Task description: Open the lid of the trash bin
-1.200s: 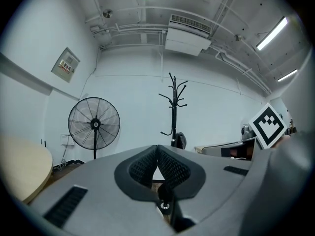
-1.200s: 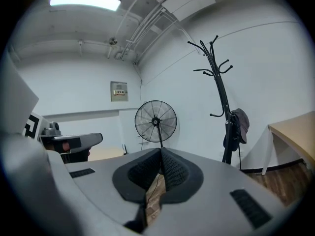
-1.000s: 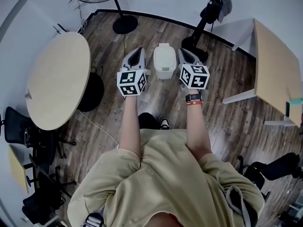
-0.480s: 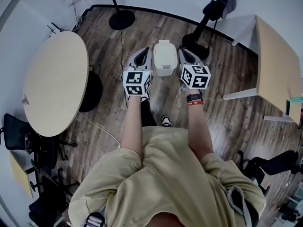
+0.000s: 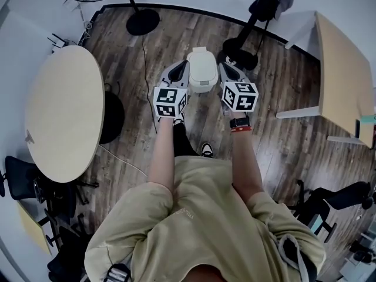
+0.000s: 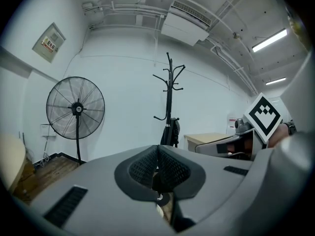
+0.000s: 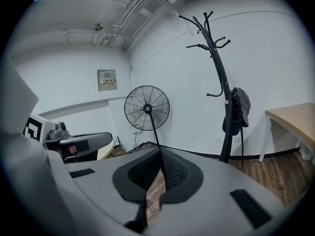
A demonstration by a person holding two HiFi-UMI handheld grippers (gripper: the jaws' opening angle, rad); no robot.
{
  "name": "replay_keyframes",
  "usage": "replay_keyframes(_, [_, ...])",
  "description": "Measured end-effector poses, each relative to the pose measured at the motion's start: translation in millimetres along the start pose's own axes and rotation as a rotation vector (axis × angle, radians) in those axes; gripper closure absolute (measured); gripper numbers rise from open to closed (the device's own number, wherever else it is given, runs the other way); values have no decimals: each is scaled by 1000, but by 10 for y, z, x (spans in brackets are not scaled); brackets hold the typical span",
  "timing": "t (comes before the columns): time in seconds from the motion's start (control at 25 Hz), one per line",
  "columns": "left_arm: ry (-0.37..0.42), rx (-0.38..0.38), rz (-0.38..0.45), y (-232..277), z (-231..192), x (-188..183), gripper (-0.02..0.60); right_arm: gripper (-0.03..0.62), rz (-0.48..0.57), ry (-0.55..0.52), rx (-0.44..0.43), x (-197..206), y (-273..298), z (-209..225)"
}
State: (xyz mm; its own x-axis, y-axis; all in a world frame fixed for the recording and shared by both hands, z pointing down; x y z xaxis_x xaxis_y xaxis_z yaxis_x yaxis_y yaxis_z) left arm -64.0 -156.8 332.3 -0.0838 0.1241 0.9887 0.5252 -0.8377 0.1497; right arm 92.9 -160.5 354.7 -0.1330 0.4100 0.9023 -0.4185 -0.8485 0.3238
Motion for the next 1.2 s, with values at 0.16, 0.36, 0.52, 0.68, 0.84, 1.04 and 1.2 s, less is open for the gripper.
replay_keyframes(0.16, [-9, 45, -28, 246, -67, 127, 557, 592, -18, 15, 1, 57, 181, 112])
replay_keyframes(0.36, [-14, 85, -54, 550, -211, 279, 558, 592, -52, 34, -2, 203, 394, 210])
replay_keyframes(0.52, [-16, 129, -56, 828, -312, 415, 557, 592, -87, 68, -21, 351, 580, 349])
replay_keyframes(0.68, [-43, 176, -63, 1094, -414, 572, 557, 592, -125, 83, -33, 482, 795, 486])
replay_keyframes(0.84, [-39, 205, -108, 1339, -516, 811, 558, 592, -164, 71, -36, 590, 1008, 623])
replay_keyframes(1.04, [7, 243, -173, 1543, -668, 1149, 558, 592, -210, 34, -39, 750, 1282, 711])
replay_keyframes(1.2, [28, 265, -210, 1709, -719, 1399, 558, 592, -240, 25, -34, 913, 1453, 810])
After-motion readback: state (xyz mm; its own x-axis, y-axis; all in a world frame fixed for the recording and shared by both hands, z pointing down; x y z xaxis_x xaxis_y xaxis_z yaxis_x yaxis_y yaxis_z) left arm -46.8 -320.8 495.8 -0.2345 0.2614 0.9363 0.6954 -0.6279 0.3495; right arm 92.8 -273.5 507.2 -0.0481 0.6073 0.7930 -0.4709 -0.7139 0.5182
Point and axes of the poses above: the fingertips, and each gripper's own axes: y forward along the fingers, z to its right, x out of its underside, the point moved 4 cm from there along -y, backward along the fingers, and after that the axes turned 4 degrees about y, right-handed, at the moved point
